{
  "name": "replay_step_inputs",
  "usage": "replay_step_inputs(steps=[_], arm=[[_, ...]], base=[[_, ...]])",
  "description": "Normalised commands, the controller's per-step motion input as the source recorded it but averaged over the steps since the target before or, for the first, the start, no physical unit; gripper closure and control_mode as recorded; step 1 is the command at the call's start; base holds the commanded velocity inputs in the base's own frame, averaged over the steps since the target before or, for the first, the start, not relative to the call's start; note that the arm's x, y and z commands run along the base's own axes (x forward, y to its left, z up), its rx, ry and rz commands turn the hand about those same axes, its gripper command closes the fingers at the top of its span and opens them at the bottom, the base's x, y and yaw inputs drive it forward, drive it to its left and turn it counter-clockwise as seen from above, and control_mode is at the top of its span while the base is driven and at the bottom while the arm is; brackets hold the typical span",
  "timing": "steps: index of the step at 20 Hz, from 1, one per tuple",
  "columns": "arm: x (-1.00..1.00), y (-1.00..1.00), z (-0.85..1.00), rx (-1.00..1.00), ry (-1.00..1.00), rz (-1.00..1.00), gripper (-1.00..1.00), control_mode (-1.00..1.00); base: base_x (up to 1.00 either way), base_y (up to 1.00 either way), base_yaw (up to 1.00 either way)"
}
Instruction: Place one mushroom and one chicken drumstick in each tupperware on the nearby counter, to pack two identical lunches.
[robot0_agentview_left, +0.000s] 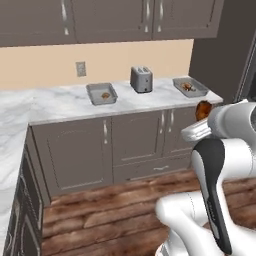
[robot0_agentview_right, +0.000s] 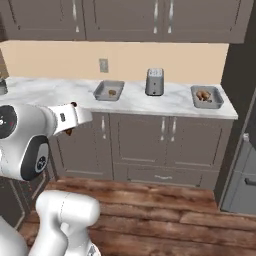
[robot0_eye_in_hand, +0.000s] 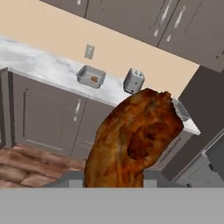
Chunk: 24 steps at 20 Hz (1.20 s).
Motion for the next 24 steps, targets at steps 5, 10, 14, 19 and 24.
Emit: replay_step_inputs(steps=[5, 10, 14, 19, 24], arm=[[0.0, 0.0, 0.0, 0.0, 0.0, 0.0, 1.0, 1.0], [0.0, 0.0, 0.0, 0.0, 0.0, 0.0, 1.0, 1.0], [0.0, 0.0, 0.0, 0.0, 0.0, 0.0, 1.0, 1.0], [0.0, 0.0, 0.0, 0.0, 0.0, 0.0, 1.0, 1.0], [0.0, 0.0, 0.0, 0.0, 0.0, 0.0, 1.0, 1.0]], base=[[1.0, 0.0, 0.04], [1.0, 0.09, 0.03], [1.0, 0.45, 0.01], [0.93, 0.64, 0.0], [0.59, 0.55, 0.0]])
